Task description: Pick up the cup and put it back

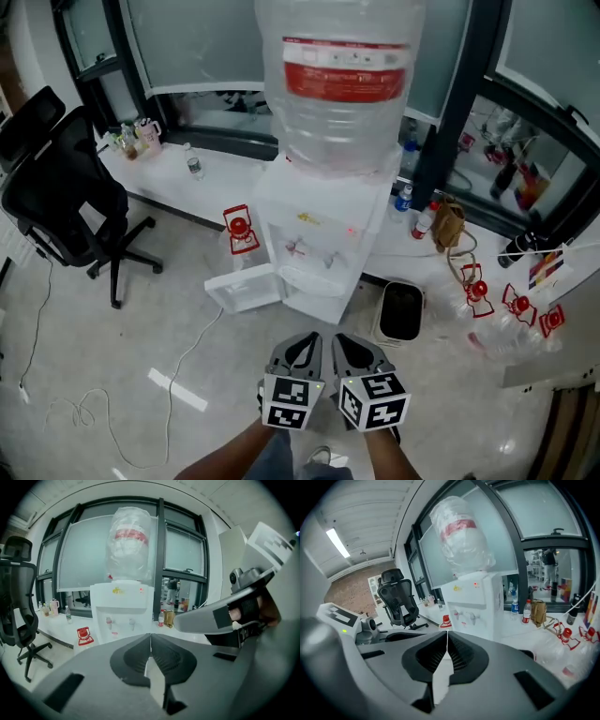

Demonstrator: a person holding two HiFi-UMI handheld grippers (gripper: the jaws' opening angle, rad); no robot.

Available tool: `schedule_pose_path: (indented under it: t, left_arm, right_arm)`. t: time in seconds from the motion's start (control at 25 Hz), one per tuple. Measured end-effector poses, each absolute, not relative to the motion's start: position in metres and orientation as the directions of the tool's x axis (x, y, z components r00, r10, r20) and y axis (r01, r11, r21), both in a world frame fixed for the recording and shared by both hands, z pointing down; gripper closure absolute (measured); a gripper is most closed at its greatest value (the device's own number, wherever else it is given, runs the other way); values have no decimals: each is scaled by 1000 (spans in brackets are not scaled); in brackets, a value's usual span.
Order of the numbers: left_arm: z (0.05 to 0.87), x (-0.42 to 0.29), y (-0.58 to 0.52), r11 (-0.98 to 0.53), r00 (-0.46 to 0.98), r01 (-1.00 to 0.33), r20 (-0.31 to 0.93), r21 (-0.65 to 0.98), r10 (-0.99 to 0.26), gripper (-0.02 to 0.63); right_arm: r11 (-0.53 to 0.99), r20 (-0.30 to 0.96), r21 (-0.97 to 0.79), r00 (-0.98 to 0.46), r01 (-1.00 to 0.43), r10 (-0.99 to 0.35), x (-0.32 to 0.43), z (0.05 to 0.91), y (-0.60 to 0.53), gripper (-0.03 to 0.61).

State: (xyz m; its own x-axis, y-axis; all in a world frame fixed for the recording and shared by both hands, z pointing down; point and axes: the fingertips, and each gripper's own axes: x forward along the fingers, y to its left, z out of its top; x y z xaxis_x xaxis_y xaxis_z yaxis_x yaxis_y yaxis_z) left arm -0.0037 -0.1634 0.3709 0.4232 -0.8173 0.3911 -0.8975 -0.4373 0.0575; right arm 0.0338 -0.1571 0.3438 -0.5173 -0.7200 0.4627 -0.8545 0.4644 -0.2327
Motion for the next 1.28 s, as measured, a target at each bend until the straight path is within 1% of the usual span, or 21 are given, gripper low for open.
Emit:
schedule_pose_path:
  t: [0.16,0.44,0.72,0.88,1.28]
  left_arm:
    - [328,-3,-129,-420,424,-902,395,101,-815,600]
    - [256,2,-68,-413,402,-909,380,56,-833,600]
    - [233,7,-27,-392,386,-918,349,58,-854,600]
    - [230,6,-12,-374,369,-926,353,57,-860,601]
    - [214,13,-6,-387,378,-921,329,39,-865,601]
  right_arm:
    - [468,436,-239,-524,-851,-732,38,298,-121,557]
    - [501,372,-261,-565,-825,-737,37,235,-58,557]
    - [539,359,-225,-584,-812,-728,40,214,-16,557]
    - [547,362,-213,-585,-810,-726,43,211,-2,557]
    - [557,344,-211,-595,-803,-726,45,204,6,557]
